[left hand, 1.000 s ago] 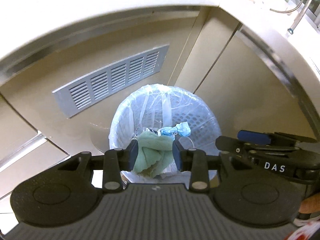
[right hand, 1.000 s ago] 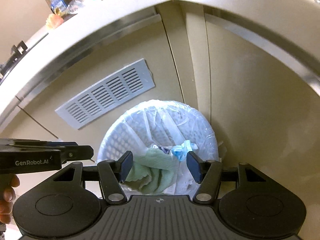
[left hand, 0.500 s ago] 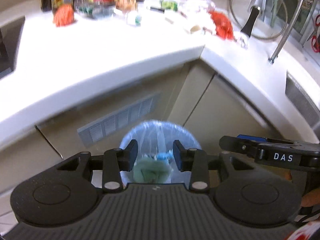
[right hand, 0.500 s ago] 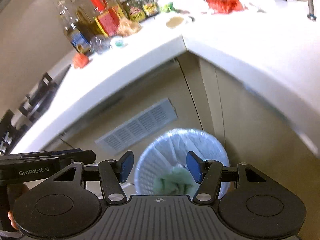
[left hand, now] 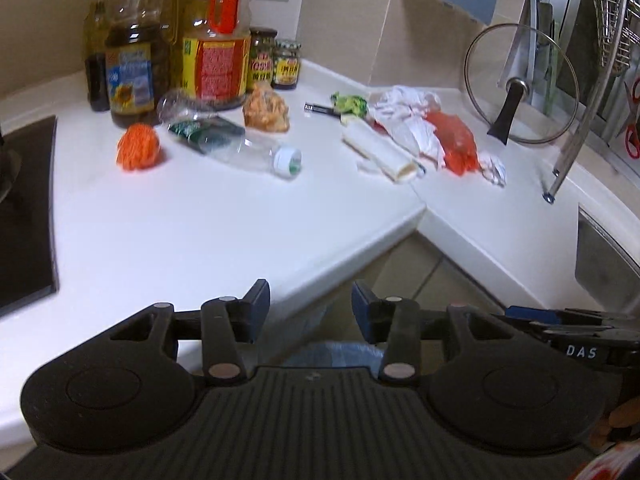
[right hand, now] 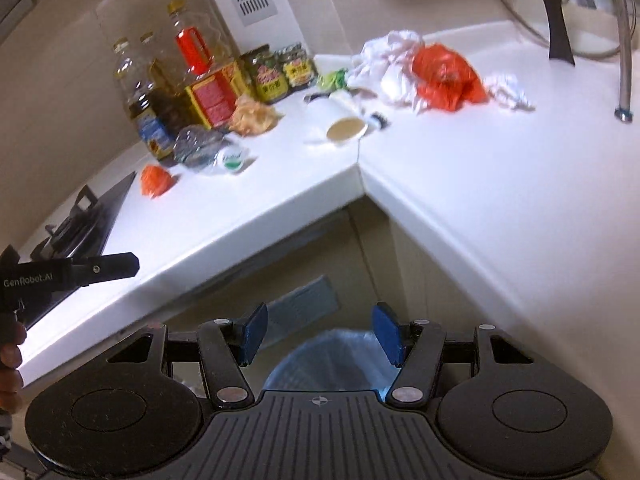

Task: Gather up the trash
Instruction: 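Raise both tools back up toward the counter, then grasp the orange snack bag with the left tool while the right tool grasps the white tissue, then carry the orange snack bag and white tissue down over the wastebasket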

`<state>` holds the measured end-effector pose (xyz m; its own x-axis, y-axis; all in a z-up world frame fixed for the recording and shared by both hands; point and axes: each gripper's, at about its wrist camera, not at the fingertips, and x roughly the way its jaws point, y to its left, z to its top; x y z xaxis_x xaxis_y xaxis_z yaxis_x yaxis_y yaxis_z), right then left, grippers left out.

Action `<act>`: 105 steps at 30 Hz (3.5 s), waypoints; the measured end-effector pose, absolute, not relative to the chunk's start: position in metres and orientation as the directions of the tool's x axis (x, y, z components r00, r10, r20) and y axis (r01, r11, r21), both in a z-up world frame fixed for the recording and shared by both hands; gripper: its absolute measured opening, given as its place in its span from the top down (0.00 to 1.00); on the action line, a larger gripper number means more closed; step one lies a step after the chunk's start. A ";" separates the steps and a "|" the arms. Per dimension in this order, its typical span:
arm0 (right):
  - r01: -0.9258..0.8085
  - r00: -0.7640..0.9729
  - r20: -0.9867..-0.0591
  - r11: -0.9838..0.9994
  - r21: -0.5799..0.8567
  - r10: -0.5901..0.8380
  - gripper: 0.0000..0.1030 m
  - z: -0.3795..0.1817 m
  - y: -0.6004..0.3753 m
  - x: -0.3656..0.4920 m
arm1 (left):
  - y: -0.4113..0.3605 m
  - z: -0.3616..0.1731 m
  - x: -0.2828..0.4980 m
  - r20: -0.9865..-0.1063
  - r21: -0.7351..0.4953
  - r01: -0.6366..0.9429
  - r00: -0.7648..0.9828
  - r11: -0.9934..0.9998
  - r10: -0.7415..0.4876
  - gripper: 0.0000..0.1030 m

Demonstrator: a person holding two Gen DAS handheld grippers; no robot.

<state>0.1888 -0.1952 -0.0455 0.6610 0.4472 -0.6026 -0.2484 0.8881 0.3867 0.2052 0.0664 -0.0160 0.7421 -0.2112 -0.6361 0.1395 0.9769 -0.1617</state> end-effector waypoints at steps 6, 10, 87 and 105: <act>-0.270 0.715 -0.559 0.903 0.334 0.420 0.42 -0.027 -0.193 0.227 | 0.065 -0.010 0.243 -0.621 -0.146 0.176 0.750 0.973 -0.229 0.60; -0.290 0.737 -0.539 0.911 0.293 0.408 0.42 -0.018 -0.185 0.260 | 0.068 -0.006 0.271 -0.608 -0.135 0.194 0.758 0.972 -0.236 0.59; -0.021 0.952 -0.284 0.948 0.319 0.117 0.91 0.029 -0.262 0.393 | 0.072 -0.037 0.503 -0.602 0.031 0.242 0.779 0.970 -0.175 0.50; -0.065 0.952 -0.253 0.924 0.376 0.170 0.91 0.039 -0.264 0.338 | 0.073 0.011 0.432 -0.512 -0.033 0.288 0.817 0.957 -0.264 0.60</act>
<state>0.3377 -0.2638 0.0390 0.9525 0.1700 -0.2527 -0.0652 0.9243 0.3760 0.4321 0.0735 0.0111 0.8172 -0.2637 -0.5125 0.2881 0.9570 -0.0329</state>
